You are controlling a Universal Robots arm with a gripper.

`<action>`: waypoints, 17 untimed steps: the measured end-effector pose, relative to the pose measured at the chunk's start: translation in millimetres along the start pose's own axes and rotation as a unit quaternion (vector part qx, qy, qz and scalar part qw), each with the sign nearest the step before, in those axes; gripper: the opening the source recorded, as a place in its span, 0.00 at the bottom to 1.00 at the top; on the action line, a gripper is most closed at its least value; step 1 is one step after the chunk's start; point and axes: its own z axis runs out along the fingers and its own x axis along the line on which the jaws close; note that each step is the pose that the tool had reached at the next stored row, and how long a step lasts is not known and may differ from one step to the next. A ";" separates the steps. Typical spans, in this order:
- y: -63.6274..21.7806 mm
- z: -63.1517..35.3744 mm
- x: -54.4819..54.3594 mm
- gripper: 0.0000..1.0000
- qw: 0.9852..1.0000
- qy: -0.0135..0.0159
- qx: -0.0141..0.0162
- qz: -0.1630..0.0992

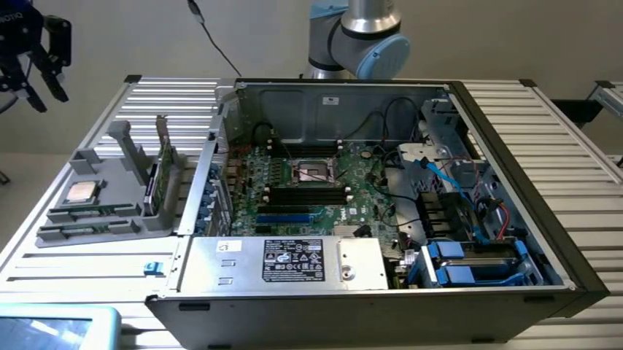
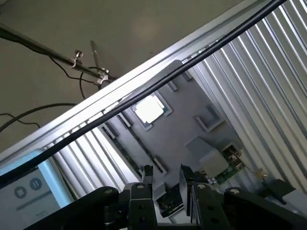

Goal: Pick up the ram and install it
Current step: 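Reach for the ram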

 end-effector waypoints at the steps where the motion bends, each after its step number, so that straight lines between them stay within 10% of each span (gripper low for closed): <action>1: 0.0 0.1 0.0 0.35 1.000 0.000 0.000 -0.009; 9: 0.0 0.6 0.0 0.35 0.997 0.002 0.001 -0.082; 17: 0.0 1.4 0.0 0.35 0.988 0.004 0.003 -0.154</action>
